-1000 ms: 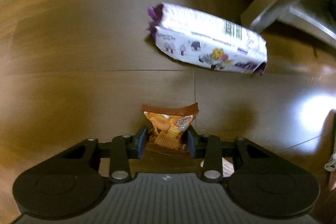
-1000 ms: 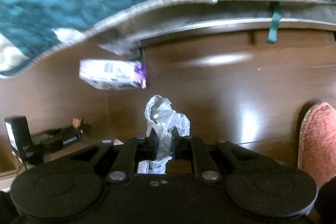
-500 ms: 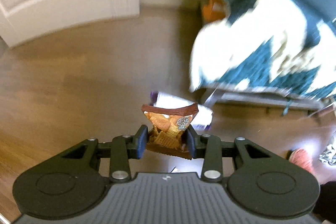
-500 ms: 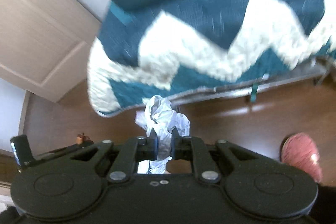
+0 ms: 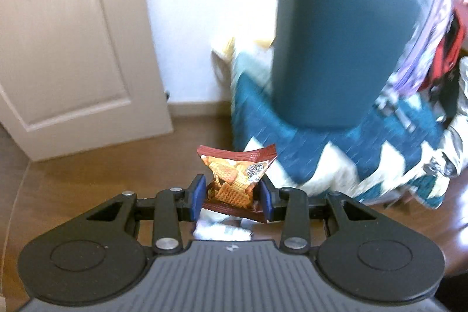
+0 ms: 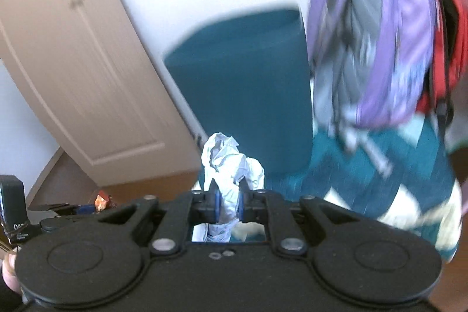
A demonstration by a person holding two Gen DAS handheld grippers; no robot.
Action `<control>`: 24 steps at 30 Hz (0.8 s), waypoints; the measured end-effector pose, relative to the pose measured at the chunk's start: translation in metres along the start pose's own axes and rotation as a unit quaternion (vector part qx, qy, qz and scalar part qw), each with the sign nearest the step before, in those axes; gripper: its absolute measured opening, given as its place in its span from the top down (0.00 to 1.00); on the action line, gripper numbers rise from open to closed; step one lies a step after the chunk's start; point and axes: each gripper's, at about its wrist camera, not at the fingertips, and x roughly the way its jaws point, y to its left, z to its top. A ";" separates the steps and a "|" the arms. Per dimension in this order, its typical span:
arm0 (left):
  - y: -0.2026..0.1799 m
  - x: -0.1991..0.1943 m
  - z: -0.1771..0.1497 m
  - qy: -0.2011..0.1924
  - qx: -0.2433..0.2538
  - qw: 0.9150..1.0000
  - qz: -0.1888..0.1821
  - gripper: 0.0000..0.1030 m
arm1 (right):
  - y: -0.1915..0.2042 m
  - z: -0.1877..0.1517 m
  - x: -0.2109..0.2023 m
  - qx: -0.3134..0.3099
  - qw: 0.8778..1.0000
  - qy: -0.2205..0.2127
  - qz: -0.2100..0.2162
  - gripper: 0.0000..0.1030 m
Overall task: Collect trash
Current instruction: 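Carry orange wrapper and foil up over the teal wastebasket with both tools, then open both tools, dropping wrapper and foil into the wastebasket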
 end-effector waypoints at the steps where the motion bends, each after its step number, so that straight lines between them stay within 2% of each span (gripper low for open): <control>1: -0.007 -0.009 0.012 -0.009 0.002 1.000 -0.004 0.64 | 0.001 0.011 -0.007 -0.013 1.000 -0.013 0.009 0.90; 5: -0.040 -0.040 0.053 -0.062 0.031 0.998 -0.008 0.64 | 0.008 0.049 -0.024 -0.045 0.998 -0.050 0.010 0.90; 11: -0.085 -0.073 0.119 -0.103 0.053 0.993 -0.020 0.63 | 0.019 0.112 -0.023 -0.077 0.992 -0.097 -0.009 0.90; 15: -0.116 -0.069 0.152 -0.122 0.068 0.990 -0.018 0.63 | 0.022 0.136 -0.012 -0.098 0.989 -0.111 -0.032 0.90; 17: -0.132 -0.070 0.167 -0.143 0.090 0.986 -0.005 0.63 | 0.017 0.150 0.001 -0.104 0.987 -0.114 -0.042 0.90; 24: -0.164 -0.026 0.205 -0.131 0.108 0.985 0.004 0.63 | -0.002 0.168 0.046 -0.113 0.987 -0.096 -0.055 0.90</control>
